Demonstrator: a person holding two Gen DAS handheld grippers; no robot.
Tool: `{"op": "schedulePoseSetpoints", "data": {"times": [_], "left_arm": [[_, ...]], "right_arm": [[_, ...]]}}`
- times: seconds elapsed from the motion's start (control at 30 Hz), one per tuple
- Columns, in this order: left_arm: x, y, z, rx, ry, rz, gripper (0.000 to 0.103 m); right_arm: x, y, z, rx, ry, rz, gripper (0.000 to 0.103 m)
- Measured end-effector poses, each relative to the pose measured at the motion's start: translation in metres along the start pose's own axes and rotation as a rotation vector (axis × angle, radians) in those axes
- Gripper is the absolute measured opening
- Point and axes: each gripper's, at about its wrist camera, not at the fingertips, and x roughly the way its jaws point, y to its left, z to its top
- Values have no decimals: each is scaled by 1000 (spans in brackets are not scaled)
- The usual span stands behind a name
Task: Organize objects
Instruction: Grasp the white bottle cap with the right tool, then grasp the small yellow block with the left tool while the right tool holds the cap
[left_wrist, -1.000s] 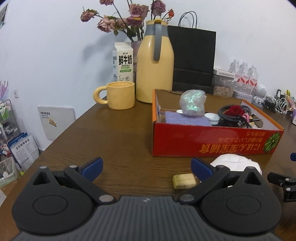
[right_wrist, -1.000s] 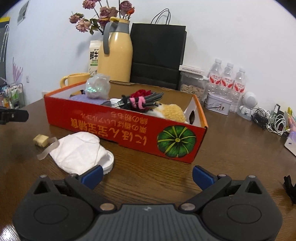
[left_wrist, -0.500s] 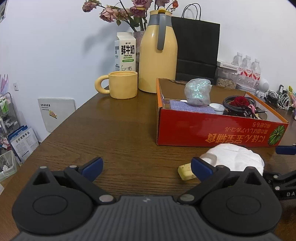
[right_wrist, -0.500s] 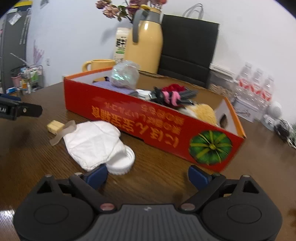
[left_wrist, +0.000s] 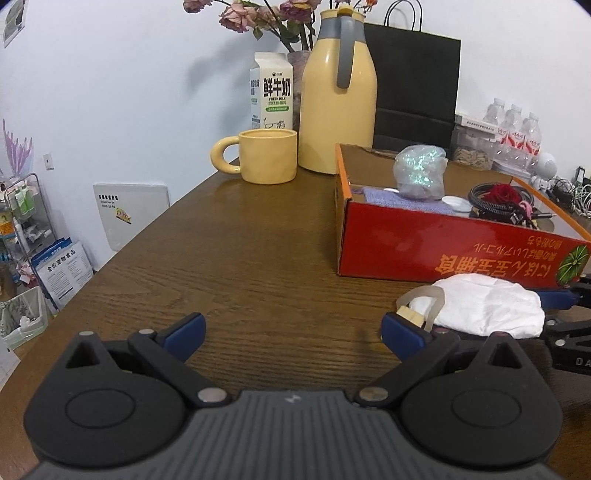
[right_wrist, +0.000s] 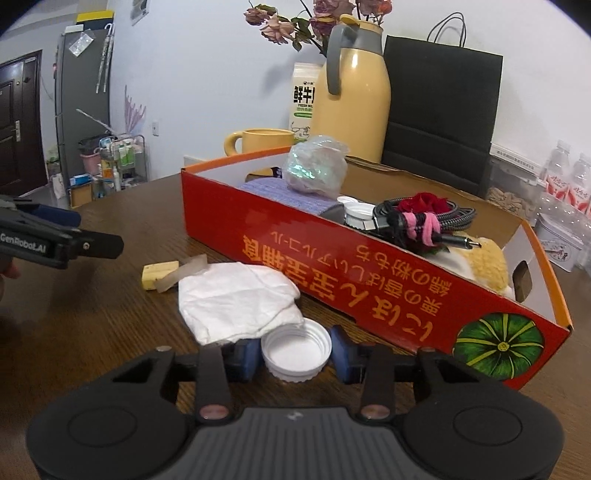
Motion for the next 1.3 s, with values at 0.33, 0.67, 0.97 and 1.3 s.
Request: {"op": "schedulePoseSetpoints", "data": {"times": [0.33, 0.67, 0.97, 1.3], "left_arm": [[13, -20, 1, 61, 32, -14, 103], [25, -35, 4, 105, 37, -63, 103], [28, -40, 2, 121, 46, -202, 61], [18, -37, -3, 65, 27, -246, 32]], "right_arm": [[-33, -21, -15, 127, -85, -225, 39], [-48, -26, -23, 158, -124, -282, 39], [-47, -25, -22, 166, -117, -283, 39], [-48, -25, -23, 173, -121, -300, 39]]}}
